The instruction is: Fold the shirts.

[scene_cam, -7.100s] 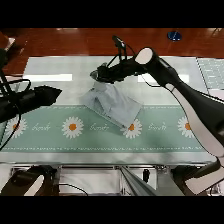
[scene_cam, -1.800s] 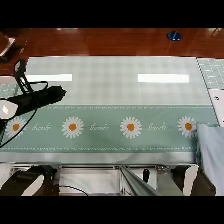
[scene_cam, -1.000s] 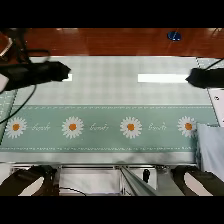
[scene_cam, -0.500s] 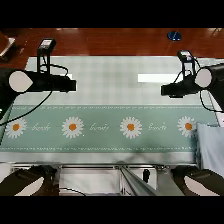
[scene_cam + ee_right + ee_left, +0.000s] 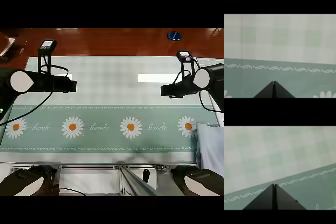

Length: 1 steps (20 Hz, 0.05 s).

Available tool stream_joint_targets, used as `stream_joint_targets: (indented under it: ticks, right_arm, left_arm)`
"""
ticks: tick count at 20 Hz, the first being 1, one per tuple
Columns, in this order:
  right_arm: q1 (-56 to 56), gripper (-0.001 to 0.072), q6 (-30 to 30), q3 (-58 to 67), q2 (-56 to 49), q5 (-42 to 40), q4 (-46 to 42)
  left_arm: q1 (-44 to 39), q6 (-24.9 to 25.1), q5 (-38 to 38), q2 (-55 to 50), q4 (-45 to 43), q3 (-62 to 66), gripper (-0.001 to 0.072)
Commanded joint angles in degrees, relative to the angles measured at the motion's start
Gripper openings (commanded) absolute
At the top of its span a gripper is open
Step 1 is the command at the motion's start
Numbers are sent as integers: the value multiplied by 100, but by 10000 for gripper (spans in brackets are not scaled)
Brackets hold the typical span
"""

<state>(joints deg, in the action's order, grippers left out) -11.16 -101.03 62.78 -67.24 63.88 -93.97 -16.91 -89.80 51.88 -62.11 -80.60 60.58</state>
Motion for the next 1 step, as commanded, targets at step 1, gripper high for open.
stream_joint_targets:
  ticks: [1]
  right_arm:
    - [-2,19,-7,0,-4,2,-4]
  left_arm:
    - [-2,-2,2,-4,-4,-2,19]
